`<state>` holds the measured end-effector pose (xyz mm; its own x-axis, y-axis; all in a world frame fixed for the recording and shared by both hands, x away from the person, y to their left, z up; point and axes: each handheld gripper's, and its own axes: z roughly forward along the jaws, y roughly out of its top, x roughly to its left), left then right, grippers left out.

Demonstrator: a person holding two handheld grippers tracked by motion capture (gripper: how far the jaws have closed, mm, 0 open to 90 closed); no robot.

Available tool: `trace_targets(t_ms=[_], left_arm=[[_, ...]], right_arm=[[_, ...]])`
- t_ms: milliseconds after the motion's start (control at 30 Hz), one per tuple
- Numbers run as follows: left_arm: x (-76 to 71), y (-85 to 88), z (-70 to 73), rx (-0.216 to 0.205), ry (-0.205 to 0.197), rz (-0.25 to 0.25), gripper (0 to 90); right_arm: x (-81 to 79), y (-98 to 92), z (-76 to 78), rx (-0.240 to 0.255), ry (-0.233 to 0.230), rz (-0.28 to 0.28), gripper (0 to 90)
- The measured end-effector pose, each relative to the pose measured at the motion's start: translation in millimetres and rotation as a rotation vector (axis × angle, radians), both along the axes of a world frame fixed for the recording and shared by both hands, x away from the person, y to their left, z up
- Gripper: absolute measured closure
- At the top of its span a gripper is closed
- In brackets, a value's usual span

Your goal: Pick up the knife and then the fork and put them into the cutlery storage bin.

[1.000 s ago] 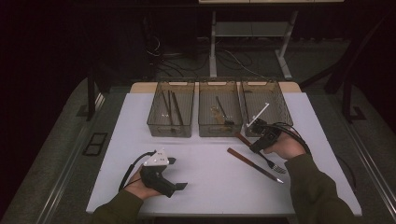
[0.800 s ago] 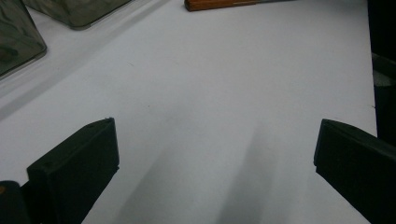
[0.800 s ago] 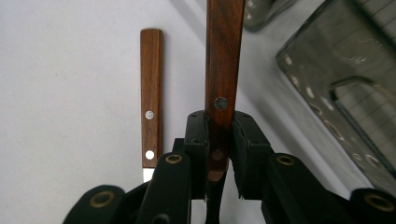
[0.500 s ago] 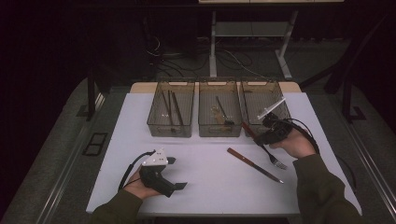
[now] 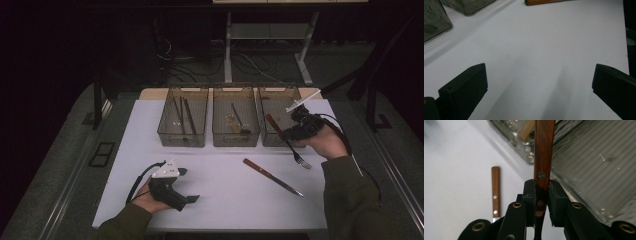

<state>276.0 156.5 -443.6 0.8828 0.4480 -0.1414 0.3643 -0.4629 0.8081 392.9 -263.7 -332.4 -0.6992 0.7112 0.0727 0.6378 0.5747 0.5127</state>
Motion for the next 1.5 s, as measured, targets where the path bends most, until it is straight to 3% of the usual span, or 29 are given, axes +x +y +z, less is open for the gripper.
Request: trace_targets(t_ms=[500, 767, 1000, 1200, 1500], left_arm=[[0.5, 1.0, 0.7, -0.002, -0.014, 0.01, 0.0], [2.4, 3.9, 1.3, -0.002, -0.02, 0.027, 0.0], [1.7, 2.7, 0.9, -0.001, -0.015, 0.025, 0.0], [1.8, 2.1, 0.6, 0.002, -0.016, 0.018, 0.0], [0.2, 1.6, 0.9, 0.0, -0.018, 0.02, 0.0]], right_arm=[[34.8, -15.5, 37.9, 0.007, -0.069, -0.071, 77.6], [58.8, -21.5, 44.8, 0.004, -0.103, -0.122, 77.5], [82.0, -32.1, 35.4, 0.009, -0.132, -0.178, 77.5], [95.4, -36.9, 23.0, 0.029, -0.161, -0.19, 77.5], [102.0, -29.6, -9.1, 0.031, -0.124, -0.178, 77.5]])
